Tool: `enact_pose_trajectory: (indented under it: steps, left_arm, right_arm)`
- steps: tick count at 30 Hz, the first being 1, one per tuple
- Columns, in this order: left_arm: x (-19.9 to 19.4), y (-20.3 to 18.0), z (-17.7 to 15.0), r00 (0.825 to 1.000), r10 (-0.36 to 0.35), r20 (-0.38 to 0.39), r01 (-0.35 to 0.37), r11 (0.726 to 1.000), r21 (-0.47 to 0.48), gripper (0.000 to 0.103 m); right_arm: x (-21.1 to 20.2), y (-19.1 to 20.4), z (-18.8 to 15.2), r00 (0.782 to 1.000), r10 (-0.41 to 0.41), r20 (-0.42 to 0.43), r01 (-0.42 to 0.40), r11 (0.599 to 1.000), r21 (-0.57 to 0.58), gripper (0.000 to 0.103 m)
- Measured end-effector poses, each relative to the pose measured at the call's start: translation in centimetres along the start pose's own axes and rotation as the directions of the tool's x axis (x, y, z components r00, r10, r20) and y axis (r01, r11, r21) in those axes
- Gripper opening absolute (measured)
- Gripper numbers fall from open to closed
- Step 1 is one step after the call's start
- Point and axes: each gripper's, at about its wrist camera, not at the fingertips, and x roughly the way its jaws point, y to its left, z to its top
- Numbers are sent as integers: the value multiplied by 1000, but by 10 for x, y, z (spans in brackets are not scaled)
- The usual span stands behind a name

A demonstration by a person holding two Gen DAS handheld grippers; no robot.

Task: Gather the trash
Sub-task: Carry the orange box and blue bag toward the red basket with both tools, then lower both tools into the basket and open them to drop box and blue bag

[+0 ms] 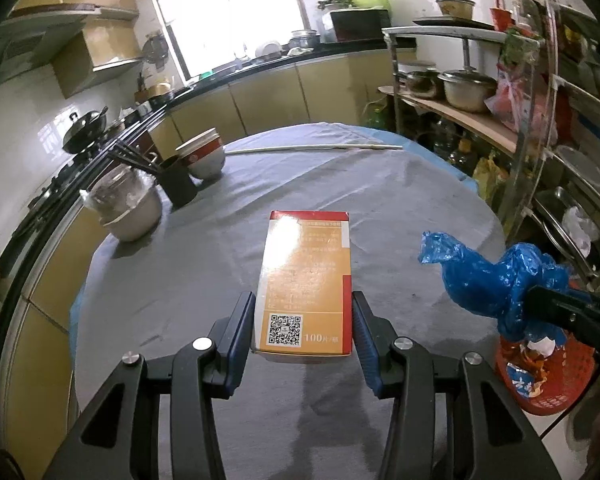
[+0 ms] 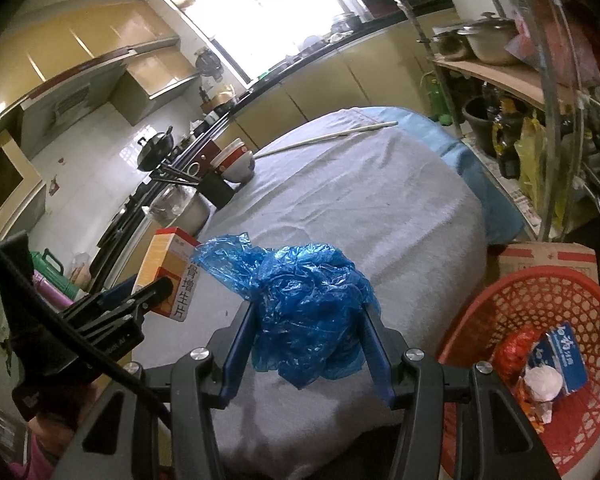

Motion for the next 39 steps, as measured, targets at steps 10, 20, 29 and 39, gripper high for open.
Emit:
enact_pose_trajectory:
  steps: [10, 20, 29, 39]
  left_arm:
    - [-3, -36, 7, 999, -35, 6, 34, 997, 72, 49]
    - [-3, -74, 13, 998, -66, 3, 65, 987, 147, 49]
    - [-6, -106, 16, 995, -97, 5, 94, 972, 217, 49]
    - [-10, -145, 17, 989, -145, 3, 138, 944, 300, 49]
  right_arm:
    - [-22, -36, -7, 999, -38, 17, 37, 997, 75, 55]
    - [-43, -74, -11, 996, -74, 41, 67, 985, 159, 55]
    - [-56, -100, -15, 994, -96, 60, 81, 973, 217, 55]
    - [-75, -129, -21, 988, -131, 84, 102, 953, 284, 55]
